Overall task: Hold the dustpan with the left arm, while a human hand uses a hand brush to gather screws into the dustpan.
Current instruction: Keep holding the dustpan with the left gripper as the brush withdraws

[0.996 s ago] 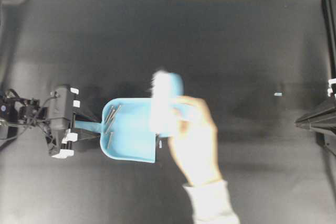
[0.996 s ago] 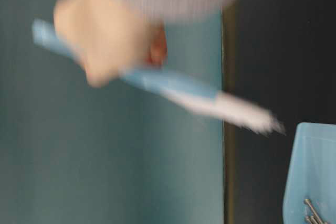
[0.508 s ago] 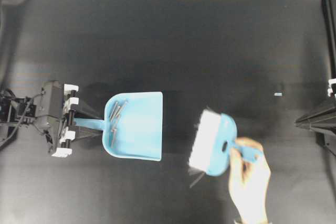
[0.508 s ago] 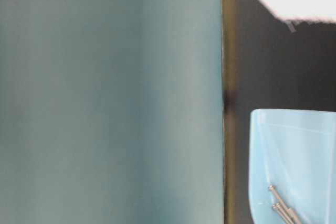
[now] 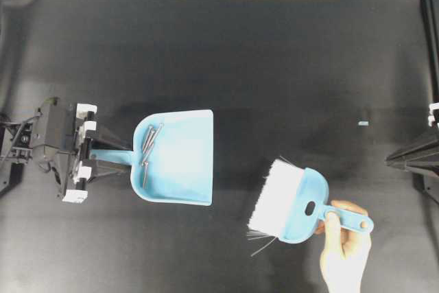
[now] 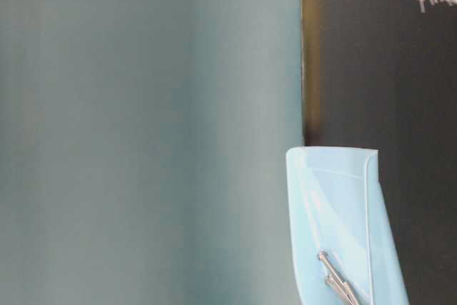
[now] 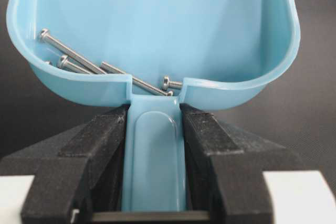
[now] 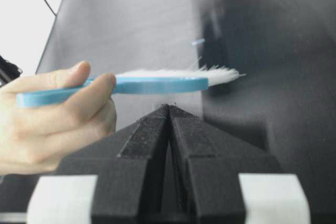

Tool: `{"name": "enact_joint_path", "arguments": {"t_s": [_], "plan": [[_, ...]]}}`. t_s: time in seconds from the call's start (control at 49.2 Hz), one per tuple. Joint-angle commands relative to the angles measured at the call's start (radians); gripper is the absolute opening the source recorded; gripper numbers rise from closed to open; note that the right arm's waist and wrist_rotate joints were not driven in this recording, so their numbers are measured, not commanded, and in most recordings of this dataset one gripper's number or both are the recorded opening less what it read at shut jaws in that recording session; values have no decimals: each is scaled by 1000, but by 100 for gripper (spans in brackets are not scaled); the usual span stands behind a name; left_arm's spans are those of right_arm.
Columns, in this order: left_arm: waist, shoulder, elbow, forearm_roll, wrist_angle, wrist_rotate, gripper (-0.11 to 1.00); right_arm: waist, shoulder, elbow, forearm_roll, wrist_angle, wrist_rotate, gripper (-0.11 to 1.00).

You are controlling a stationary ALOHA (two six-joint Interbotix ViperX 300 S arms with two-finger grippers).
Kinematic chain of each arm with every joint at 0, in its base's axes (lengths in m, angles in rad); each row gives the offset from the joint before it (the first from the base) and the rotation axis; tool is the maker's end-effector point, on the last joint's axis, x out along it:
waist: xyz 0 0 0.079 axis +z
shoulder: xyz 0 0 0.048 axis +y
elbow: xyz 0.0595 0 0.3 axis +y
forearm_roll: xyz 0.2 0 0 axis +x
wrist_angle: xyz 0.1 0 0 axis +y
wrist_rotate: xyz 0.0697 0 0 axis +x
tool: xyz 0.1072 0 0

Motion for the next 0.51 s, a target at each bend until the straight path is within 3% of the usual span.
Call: {"name": "enact_joint_path", "arguments": {"t_s": [0.0,0.488], "plan": [[3,-9,-6,3,0,3,31,0,5,-5,2,-6,0,0],[3,-15,3,3,21,-8,31,0,3,-5,2,-5,0,0]]}}
